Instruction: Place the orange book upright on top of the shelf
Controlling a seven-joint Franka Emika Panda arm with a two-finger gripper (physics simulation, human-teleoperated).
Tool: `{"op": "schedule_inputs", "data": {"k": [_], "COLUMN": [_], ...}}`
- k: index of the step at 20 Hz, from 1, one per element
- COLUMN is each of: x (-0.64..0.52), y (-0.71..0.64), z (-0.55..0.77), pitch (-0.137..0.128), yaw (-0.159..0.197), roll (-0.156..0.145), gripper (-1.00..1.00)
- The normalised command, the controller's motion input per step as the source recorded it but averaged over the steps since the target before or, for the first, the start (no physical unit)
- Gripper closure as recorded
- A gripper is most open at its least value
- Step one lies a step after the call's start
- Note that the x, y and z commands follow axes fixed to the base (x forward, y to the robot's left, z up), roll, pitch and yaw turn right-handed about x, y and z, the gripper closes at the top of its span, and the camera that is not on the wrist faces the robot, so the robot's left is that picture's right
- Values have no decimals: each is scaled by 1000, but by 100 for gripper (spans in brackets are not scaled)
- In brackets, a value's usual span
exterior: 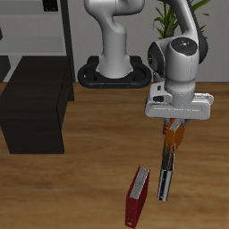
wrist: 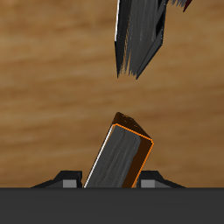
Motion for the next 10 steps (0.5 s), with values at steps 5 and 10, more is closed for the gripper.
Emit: {"op": "schedule_inputs", "data": {"k": [5, 10], "x": [8, -84], "y": [-20, 47], "z": [38, 345], "pitch": [-11, -57], "yaw": [7, 16], "roll": [4, 19], "gripper": [100, 100]}}
